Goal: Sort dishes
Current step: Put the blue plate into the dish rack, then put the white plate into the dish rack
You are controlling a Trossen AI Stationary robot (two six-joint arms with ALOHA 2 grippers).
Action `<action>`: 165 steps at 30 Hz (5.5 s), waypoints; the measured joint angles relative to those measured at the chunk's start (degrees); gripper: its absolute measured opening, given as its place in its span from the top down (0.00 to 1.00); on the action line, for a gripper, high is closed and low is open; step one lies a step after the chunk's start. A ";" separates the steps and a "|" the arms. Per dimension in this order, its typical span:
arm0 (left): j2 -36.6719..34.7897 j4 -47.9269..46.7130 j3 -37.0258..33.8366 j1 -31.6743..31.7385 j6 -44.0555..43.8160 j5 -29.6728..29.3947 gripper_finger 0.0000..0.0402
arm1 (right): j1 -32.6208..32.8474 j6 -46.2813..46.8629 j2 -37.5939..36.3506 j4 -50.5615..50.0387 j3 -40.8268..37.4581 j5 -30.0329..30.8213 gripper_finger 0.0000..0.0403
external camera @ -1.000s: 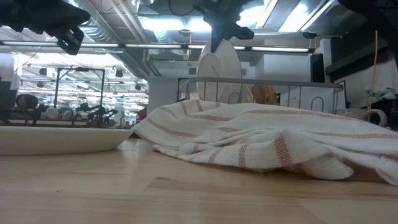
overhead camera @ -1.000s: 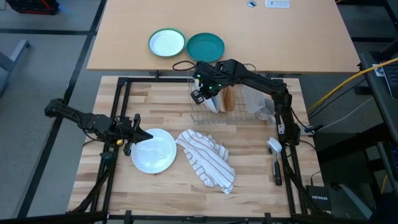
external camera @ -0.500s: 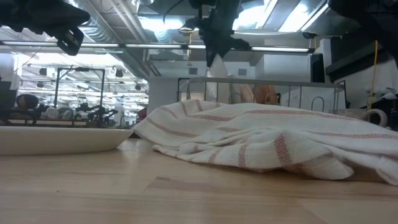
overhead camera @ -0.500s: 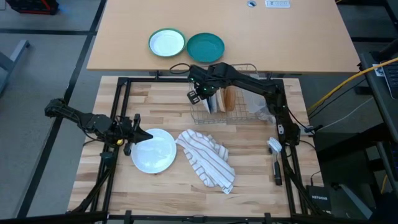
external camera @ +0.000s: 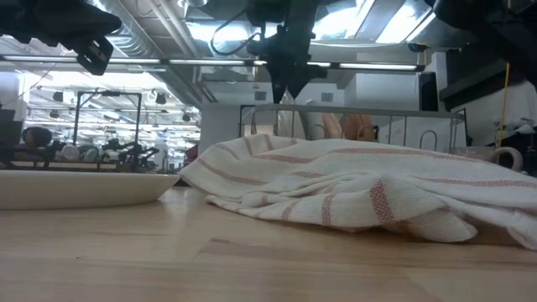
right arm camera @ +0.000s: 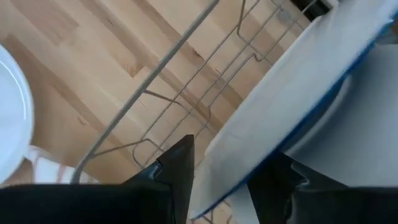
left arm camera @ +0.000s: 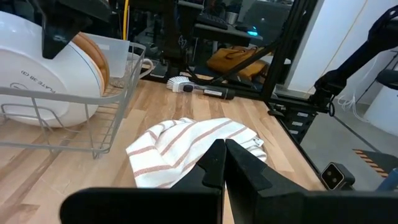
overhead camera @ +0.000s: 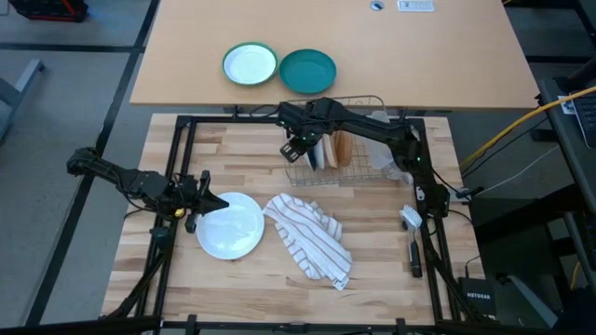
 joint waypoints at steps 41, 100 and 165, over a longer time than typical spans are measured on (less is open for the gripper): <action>-0.01 -1.16 0.00 0.01 -2.99 0.00 1.00 | -0.19 -16.51 -1.92 -3.60 1.38 -3.26 0.68; 0.01 -1.60 -0.04 0.01 -2.13 -1.11 1.00 | -1.39 -25.36 -1.07 -8.85 1.48 -10.32 0.36; 32.07 -13.66 0.00 -20.17 -1.27 15.04 0.64 | 29.08 -41.89 -1.42 19.17 -5.74 1.41 0.36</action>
